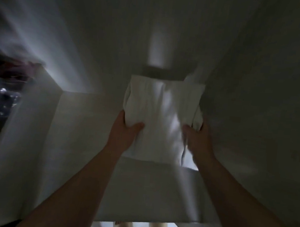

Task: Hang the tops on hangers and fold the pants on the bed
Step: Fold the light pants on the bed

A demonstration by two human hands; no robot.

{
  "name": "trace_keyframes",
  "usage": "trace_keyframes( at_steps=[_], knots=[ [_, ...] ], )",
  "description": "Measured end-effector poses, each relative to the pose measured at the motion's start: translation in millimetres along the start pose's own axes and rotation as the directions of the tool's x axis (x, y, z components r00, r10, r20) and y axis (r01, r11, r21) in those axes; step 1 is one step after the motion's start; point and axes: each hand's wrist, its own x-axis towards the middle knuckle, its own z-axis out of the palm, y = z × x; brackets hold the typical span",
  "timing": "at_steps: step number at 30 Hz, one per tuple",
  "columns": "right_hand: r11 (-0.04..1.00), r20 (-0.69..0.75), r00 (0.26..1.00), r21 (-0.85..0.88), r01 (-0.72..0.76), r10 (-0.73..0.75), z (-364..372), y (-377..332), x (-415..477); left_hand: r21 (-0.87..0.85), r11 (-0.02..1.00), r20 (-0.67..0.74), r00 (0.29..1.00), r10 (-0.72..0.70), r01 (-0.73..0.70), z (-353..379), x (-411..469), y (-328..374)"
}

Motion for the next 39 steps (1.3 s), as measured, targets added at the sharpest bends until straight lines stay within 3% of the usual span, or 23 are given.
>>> trace_keyframes(
  at_steps=[3, 5, 7, 9, 11, 13, 22, 27, 31, 35, 37, 39],
  knots=[
    [0.990, -0.031, 1.000, -0.142, 0.000, -0.005, 10, 4, 36, 0.143, 0.988, 0.036, 0.997, -0.072, 0.066, 14, 36, -6],
    [0.939, -0.039, 0.999, -0.343, 0.022, -0.038, 14, 16, 47, 0.409, 0.910, -0.007, 0.998, -0.069, 0.066, 23, 45, -15],
    [0.808, 0.037, 0.989, -0.572, 0.138, -0.143, 22, 33, 47, 0.600, 0.795, -0.021, 0.990, 0.136, -0.096, 34, 45, -24],
    [0.599, 0.188, 0.961, -0.752, 0.274, -0.203, 35, 51, 51, 0.695, 0.663, 0.052, 0.939, 0.341, -0.280, 49, 49, -33],
    [0.451, 0.289, 0.942, -0.827, 0.336, -0.173, 48, 67, 64, 0.745, 0.553, 0.185, 0.912, 0.367, -0.374, 62, 62, -45],
    [0.409, 0.317, 0.939, -0.845, 0.344, -0.135, 58, 84, 80, 0.755, 0.512, 0.292, 0.909, 0.296, -0.409, 73, 77, -63],
    [0.338, 0.245, 0.916, -0.873, 0.351, -0.319, 79, 146, 116, 0.726, 0.532, 0.259, 0.890, 0.376, -0.436, 98, 112, -108],
    [0.307, 0.322, 0.941, -0.889, 0.339, -0.105, 81, 134, 129, 0.770, 0.505, 0.334, 0.921, 0.201, -0.390, 89, 116, -95],
    [0.284, 0.399, 0.913, -0.888, 0.363, 0.080, 67, 107, 127, 0.763, 0.527, 0.433, 0.902, 0.013, -0.374, 79, 111, -68],
    [0.284, 0.417, 0.886, -0.891, 0.355, 0.201, 50, 106, 74, 0.781, 0.542, 0.421, 0.903, -0.088, -0.311, 60, 50, -88],
    [0.287, 0.418, 0.866, -0.895, 0.341, 0.275, 33, 110, 34, 0.758, 0.577, 0.450, 0.884, -0.128, -0.302, 47, 0, -104],
    [0.290, 0.431, 0.837, -0.893, 0.344, 0.336, 19, 114, -3, 0.693, 0.691, 0.484, 0.843, -0.236, -0.204, 32, -38, -114]
  ],
)
